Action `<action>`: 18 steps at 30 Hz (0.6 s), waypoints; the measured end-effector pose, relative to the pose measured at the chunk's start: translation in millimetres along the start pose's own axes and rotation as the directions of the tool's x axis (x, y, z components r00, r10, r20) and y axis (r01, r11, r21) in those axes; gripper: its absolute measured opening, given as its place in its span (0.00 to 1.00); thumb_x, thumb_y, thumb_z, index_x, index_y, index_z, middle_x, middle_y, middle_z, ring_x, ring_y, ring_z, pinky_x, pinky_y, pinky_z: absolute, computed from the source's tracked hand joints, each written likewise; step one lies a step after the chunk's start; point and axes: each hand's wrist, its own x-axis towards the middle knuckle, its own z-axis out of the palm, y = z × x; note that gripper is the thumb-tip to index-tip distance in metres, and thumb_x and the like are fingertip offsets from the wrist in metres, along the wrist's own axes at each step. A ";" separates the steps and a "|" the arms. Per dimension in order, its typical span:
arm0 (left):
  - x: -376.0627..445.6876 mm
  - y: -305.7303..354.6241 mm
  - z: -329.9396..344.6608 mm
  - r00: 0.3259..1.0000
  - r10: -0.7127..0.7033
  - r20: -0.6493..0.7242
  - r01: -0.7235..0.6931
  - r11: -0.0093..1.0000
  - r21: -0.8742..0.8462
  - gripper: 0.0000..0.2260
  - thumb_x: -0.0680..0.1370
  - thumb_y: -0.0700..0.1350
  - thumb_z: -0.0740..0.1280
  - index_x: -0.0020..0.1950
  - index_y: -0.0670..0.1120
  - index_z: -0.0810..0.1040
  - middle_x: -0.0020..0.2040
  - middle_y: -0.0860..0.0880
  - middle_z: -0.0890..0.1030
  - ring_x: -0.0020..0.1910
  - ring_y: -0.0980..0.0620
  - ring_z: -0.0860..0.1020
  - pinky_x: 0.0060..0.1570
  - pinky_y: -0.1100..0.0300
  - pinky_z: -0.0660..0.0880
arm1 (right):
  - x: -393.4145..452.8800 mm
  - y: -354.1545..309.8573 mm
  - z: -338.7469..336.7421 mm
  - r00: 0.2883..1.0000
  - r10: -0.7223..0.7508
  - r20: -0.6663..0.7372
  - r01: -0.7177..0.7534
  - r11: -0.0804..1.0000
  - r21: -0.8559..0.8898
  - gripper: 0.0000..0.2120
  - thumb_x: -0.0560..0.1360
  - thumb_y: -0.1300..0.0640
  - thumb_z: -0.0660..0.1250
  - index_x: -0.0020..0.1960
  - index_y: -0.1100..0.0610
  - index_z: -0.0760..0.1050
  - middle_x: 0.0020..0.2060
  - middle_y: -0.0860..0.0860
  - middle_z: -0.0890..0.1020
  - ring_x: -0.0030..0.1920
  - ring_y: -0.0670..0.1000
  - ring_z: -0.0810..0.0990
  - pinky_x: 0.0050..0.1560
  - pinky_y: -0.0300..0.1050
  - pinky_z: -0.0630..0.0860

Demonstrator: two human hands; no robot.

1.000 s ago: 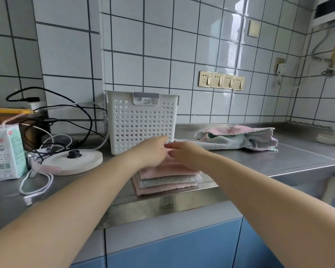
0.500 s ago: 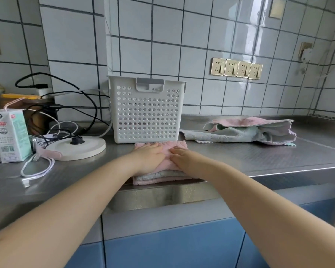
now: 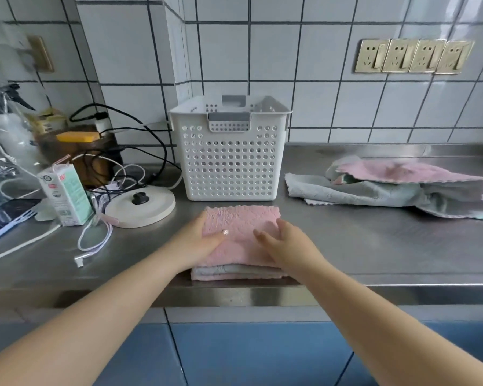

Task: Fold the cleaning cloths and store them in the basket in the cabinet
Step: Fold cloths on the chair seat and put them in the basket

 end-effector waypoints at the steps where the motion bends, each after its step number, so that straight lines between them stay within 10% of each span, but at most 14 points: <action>1: -5.2 0.5 -5.5 0.999 -0.030 -0.014 0.029 0.999 -0.045 0.28 0.78 0.55 0.63 0.75 0.49 0.60 0.70 0.55 0.66 0.71 0.53 0.64 0.62 0.63 0.60 | 1.0 -2.6 -6.6 0.997 0.072 0.031 -0.074 0.994 0.077 0.30 0.77 0.42 0.59 0.72 0.58 0.60 0.68 0.54 0.69 0.63 0.55 0.73 0.52 0.42 0.68; 6: -11.1 11.3 -27.8 0.972 -0.213 0.096 0.233 0.905 -0.355 0.12 0.76 0.46 0.68 0.59 0.47 0.75 0.55 0.56 0.75 0.56 0.52 0.75 0.59 0.59 0.68 | 5.5 -10.6 -21.8 0.888 0.405 0.217 -0.459 0.753 0.472 0.15 0.74 0.50 0.68 0.51 0.62 0.73 0.36 0.53 0.73 0.30 0.52 0.70 0.31 0.38 0.65; 12: -2.1 17.8 -49.5 0.851 -0.419 0.317 0.513 0.529 -0.677 0.05 0.76 0.37 0.67 0.49 0.36 0.79 0.49 0.37 0.82 0.47 0.42 0.80 0.46 0.55 0.75 | 6.7 -36.7 -33.1 0.736 0.539 0.408 -0.664 0.459 0.591 0.13 0.68 0.55 0.75 0.45 0.62 0.77 0.48 0.57 0.81 0.48 0.57 0.79 0.50 0.49 0.76; 18: 2.0 31.1 -93.6 0.869 -0.335 0.365 0.488 0.452 -0.747 0.10 0.76 0.39 0.67 0.57 0.41 0.77 0.51 0.41 0.83 0.48 0.45 0.80 0.43 0.57 0.74 | 11.3 -77.4 -52.7 0.748 0.473 0.465 -0.659 0.456 0.597 0.13 0.72 0.51 0.70 0.52 0.58 0.78 0.49 0.53 0.84 0.52 0.54 0.82 0.55 0.49 0.77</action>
